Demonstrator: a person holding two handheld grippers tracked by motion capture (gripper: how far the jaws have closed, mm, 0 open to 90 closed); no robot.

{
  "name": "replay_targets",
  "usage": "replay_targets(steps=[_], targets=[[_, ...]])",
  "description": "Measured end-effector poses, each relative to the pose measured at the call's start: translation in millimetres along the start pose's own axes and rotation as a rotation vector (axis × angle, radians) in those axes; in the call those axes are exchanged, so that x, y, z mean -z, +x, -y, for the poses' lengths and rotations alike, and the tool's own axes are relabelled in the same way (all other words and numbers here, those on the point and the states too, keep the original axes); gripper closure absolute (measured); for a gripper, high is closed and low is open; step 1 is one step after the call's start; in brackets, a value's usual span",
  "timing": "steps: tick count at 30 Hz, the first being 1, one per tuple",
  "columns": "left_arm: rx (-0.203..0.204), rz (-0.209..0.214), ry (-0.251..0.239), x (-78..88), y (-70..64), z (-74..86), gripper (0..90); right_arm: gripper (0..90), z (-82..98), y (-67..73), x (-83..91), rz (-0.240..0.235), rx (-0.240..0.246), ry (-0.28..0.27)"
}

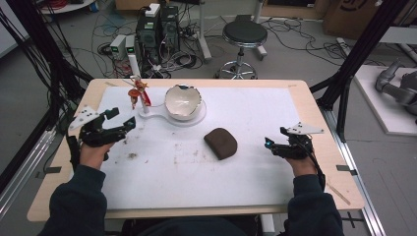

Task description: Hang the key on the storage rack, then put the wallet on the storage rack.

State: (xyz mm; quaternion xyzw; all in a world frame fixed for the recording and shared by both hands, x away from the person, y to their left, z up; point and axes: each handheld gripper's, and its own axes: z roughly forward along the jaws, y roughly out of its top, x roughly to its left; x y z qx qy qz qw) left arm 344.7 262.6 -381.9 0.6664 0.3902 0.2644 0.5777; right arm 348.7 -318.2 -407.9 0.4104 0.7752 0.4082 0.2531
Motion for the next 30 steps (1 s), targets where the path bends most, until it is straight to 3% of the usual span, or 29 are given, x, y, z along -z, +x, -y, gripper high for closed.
replay_targets(steps=[5,7,9,12,14,18,25,30], targets=[[-0.034,0.044,0.020,-7.8,-7.2,21.2,23.8,24.4,-1.4,1.1,-4.3,-0.005,0.006,0.000],[-0.014,0.053,0.033,-9.6,-5.6,25.1,23.7,24.2,-1.5,1.0,-5.4,-0.005,0.005,0.000],[-0.010,0.041,0.043,-10.4,-4.8,25.8,23.4,23.4,-1.7,1.1,-7.4,0.000,-0.001,0.001],[0.033,-0.005,0.071,-13.0,-3.4,27.3,16.7,21.5,-1.9,1.1,-10.2,0.008,-0.017,0.006],[0.046,-0.007,0.079,-13.8,-2.6,28.2,16.7,21.5,-1.8,1.6,-11.3,0.018,-0.025,0.008],[0.029,-0.003,0.070,-12.1,-3.9,27.2,16.7,21.1,-1.7,3.3,-9.8,0.008,-0.028,0.013],[0.004,0.016,0.087,-17.3,-8.2,27.8,16.8,20.9,-6.7,13.9,-13.1,-0.047,-0.039,0.010],[0.022,0.019,0.087,-16.9,-4.9,28.4,16.9,20.9,-14.6,33.8,-29.0,-0.133,-0.017,0.025]])
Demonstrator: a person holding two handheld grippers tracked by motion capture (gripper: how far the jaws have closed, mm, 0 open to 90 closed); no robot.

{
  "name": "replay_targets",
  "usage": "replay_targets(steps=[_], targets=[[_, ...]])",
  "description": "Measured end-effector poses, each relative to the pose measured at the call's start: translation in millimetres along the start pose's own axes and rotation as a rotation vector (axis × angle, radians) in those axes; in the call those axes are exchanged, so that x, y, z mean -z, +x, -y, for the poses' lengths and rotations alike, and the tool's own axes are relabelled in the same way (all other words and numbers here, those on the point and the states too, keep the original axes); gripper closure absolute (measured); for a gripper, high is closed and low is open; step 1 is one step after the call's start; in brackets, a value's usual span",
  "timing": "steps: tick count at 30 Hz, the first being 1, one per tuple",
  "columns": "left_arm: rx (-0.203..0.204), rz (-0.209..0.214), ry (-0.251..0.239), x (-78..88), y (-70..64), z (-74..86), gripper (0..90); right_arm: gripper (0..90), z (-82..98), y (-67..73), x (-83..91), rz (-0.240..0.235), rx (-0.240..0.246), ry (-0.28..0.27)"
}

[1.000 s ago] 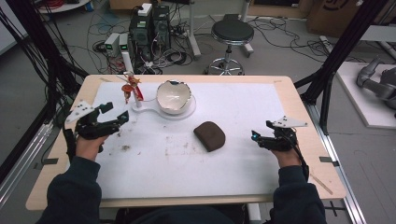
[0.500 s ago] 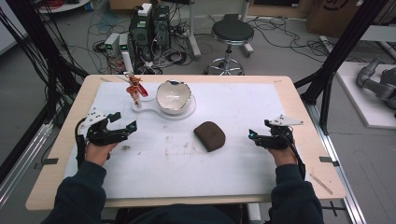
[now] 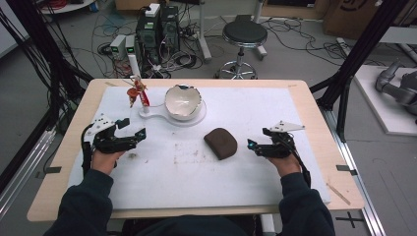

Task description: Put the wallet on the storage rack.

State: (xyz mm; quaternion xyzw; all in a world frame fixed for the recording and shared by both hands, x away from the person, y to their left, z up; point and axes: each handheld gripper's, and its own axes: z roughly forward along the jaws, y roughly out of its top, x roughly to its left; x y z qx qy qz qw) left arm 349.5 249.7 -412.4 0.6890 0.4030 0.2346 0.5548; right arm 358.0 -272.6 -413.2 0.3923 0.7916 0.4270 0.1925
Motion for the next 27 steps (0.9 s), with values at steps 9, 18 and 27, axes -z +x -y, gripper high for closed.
replay_targets(steps=[9,18,27], targets=[[-0.020,0.046,0.006,-6.5,-10.4,0.8,17.6,20.9,-4.6,22.5,-29.5,-0.117,0.011,0.029],[-0.022,0.075,0.034,-18.5,-17.6,2.3,19.1,19.9,-3.0,38.9,-60.1,-0.215,0.026,0.105],[-0.021,0.105,0.059,-25.6,-24.2,3.8,20.4,19.0,-1.9,25.9,-72.5,-0.307,-0.067,0.171]])
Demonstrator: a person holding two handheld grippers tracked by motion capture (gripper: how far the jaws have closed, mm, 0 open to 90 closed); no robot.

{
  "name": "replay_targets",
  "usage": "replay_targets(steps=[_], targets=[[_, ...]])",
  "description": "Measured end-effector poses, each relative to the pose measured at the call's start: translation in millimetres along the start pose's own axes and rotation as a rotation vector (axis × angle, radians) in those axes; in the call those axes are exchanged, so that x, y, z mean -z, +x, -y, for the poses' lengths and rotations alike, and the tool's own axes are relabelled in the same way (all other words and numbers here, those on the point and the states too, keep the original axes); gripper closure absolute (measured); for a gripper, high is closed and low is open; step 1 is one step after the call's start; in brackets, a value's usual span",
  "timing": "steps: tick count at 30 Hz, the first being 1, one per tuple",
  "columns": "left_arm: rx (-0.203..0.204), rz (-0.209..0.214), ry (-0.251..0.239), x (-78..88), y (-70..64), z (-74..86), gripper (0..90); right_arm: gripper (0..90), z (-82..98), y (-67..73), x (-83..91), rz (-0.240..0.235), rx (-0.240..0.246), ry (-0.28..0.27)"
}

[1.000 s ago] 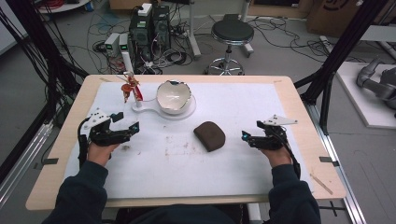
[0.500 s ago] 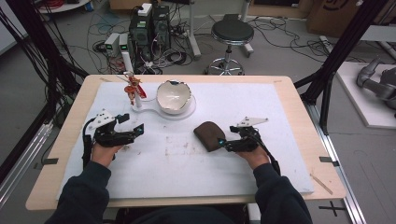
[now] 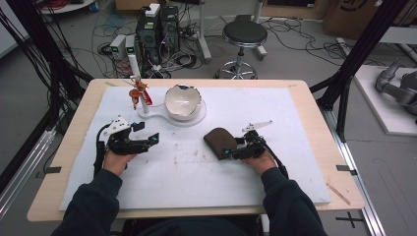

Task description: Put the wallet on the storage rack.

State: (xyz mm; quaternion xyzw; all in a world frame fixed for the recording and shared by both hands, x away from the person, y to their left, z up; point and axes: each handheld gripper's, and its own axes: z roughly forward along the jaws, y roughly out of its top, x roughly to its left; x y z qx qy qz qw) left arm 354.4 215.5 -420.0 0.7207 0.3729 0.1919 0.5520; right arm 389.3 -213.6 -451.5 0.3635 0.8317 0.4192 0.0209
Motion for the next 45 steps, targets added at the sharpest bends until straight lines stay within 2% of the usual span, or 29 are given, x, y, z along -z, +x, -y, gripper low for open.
replay_targets(steps=[1,3,6,8,9,13,15,17,18,21,23,26,29,30,31,32,35,37,39,40,43,44,45], targets=[[0.000,0.006,0.007,-1.2,-0.6,0.0,20.7,20.0,-0.3,0.8,0.0,0.004,0.005,0.002],[0.000,0.016,0.015,-4.3,-2.5,-0.2,23.0,23.2,-1.3,4.3,1.2,0.026,0.054,0.003],[0.011,0.026,0.021,-10.7,-7.0,-1.3,23.3,25.8,-4.7,18.2,3.1,0.099,0.185,0.001],[0.018,0.050,0.032,-17.0,-11.1,-2.3,23.3,26.4,-5.7,24.9,3.6,0.129,0.240,-0.004],[0.016,0.055,0.039,-19.0,-12.5,-2.7,23.3,26.7,-5.5,27.2,3.5,0.133,0.259,-0.008],[0.005,0.089,0.057,-28.6,-20.7,-2.7,25.7,27.8,-5.7,36.3,-0.5,0.087,0.323,-0.021],[-0.001,0.120,0.080,-34.0,-24.5,-0.6,27.2,30.0,-6.6,42.7,-1.6,0.080,0.386,-0.034],[-0.002,0.158,0.101,-39.0,-27.8,1.5,27.4,35.4,-8.4,47.3,0.9,0.102,0.445,-0.049],[-0.002,0.179,0.111,-40.9,-28.9,2.2,28.9,41.2,-9.5,48.8,4.2,0.101,0.467,-0.072],[0.000,0.227,0.135,-48.4,-34.3,5.2,28.9,44.4,-9.7,50.0,5.6,0.095,0.487,-0.081],[-0.014,0.257,0.165,-53.7,-39.4,7.1,28.9,47.9,-9.9,52.7,6.5,0.086,0.514,-0.095],[-0.034,0.298,0.191,-61.1,-48.1,8.9,29.0,53.4,-11.5,59.0,9.7,0.091,0.578,-0.119],[-0.067,0.320,0.227,-69.7,-56.1,12.8,28.9,57.4,-11.4,60.5,12.4,0.075,0.598,-0.138],[-0.080,0.320,0.247,-72.6,-58.3,13.7,29.3,59.1,-11.4,60.8,13.4,0.049,0.602,-0.147],[-0.092,0.315,0.264,-74.3,-59.6,13.1,29.3,59.1,-11.4,60.8,13.4,0.049,0.602,-0.147],[-0.090,0.322,0.260,-75.5,-59.7,12.5,29.5,60.2,-11.1,62.9,13.1,0.028,0.625,-0.154],[-0.067,0.348,0.239,-78.9,-58.5,11.0,29.5,62.2,-10.9,65.8,13.4,0.016,0.648,-0.164],[-0.069,0.368,0.245,-81.7,-58.6,11.0,29.7,64.1,-11.8,67.5,14.5,0.003,0.678,-0.175],[-0.066,0.383,0.262,-83.4,-58.9,10.8,33.1,65.6,-12.6,69.7,14.7,-0.012,0.692,-0.184],[-0.084,0.405,0.261,-83.2,-59.1,10.8,50.4,66.1,-13.3,70.1,14.9,-0.021,0.691,-0.187],[-0.122,0.387,0.261,-82.0,-62.5,10.3,52.1,66.3,-13.4,69.2,15.0,-0.032,0.671,-0.188],[-0.141,0.377,0.261,-81.2,-63.2,10.2,56.4,64.9,-13.7,66.8,15.2,-0.045,0.629,-0.184],[-0.156,0.376,0.265,-80.3,-63.3,9.8,56.4,64.9,-13.7,66.8,15.2,-0.045,0.629,-0.184]])
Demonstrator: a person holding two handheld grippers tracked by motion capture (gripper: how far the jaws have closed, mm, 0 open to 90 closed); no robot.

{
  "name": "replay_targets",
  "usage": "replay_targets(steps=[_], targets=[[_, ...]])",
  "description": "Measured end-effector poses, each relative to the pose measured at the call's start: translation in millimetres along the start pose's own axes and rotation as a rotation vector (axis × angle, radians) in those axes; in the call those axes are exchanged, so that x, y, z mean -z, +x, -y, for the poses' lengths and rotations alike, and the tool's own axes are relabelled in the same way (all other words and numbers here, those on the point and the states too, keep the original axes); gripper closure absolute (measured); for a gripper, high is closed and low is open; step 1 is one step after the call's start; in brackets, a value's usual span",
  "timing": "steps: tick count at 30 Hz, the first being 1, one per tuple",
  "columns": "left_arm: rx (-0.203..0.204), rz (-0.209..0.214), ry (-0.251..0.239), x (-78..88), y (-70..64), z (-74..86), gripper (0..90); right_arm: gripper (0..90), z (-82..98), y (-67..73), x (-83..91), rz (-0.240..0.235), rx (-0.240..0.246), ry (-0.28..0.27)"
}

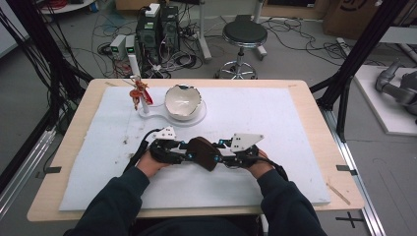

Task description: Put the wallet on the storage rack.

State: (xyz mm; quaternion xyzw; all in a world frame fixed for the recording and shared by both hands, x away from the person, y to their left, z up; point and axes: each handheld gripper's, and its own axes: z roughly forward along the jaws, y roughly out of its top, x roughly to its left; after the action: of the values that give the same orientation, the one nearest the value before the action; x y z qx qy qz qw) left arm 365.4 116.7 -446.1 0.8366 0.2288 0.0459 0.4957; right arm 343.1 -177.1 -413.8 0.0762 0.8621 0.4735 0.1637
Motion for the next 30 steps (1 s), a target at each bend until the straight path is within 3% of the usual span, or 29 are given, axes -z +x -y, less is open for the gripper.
replay_targets(steps=[2,4,5,6,8,9,12,13,14,15,18,21,24,30], targets=[[-0.023,-0.001,0.004,1.4,-0.9,-0.1,59.2,59.4,1.6,-3.3,-0.4,-0.005,-0.058,0.004],[-0.037,0.008,-0.012,2.6,-2.6,-1.0,59.6,47.0,4.9,-6.3,-3.7,0.001,-0.108,0.031],[-0.076,-0.003,-0.027,2.8,-5.7,-1.8,61.5,39.5,7.2,-7.5,-7.4,-0.007,-0.139,0.058],[-0.108,-0.011,-0.030,3.1,-8.5,-2.8,62.0,35.1,9.8,-9.7,-11.7,-0.051,-0.194,0.061],[-0.139,-0.015,-0.036,3.5,-11.8,-3.6,62.3,26.2,12.4,-10.6,-18.8,-0.071,-0.241,0.081],[-0.149,-0.014,-0.037,3.8,-12.4,-3.8,62.4,25.0,13.5,-10.8,-22.1,-0.081,-0.262,0.089],[-0.125,-0.019,-0.024,3.9,-12.5,-3.6,62.4,26.1,16.4,-11.9,-28.5,-0.128,-0.332,0.119],[-0.111,-0.018,-0.018,4.1,-11.2,-3.4,61.0,45.9,15.9,-14.8,-27.3,-0.190,-0.344,0.118],[-0.097,-0.021,-0.014,4.3,-9.7,-3.0,61.0,45.9,15.9,-14.8,-27.3,-0.190,-0.344,0.118],[-0.080,-0.025,-0.016,5.2,-8.1,-3.0,58.8,54.6,15.4,-15.2,-25.7,-0.201,-0.347,0.112],[-0.027,-0.045,-0.068,14.4,-2.5,-5.1,50.7,64.8,14.3,-17.1,-20.6,-0.185,-0.337,0.100],[0.042,-0.094,-0.134,32.3,8.0,-4.1,43.2,65.7,14.9,-19.3,-16.9,-0.156,-0.325,0.100],[0.091,-0.129,-0.168,47.5,15.0,-2.1,36.3,65.8,12.6,-20.2,-13.0,-0.119,-0.305,0.071],[0.129,-0.250,-0.263,81.2,24.6,4.5,28.5,65.8,0.9,-25.3,-0.1,-0.025,-0.228,0.005]])
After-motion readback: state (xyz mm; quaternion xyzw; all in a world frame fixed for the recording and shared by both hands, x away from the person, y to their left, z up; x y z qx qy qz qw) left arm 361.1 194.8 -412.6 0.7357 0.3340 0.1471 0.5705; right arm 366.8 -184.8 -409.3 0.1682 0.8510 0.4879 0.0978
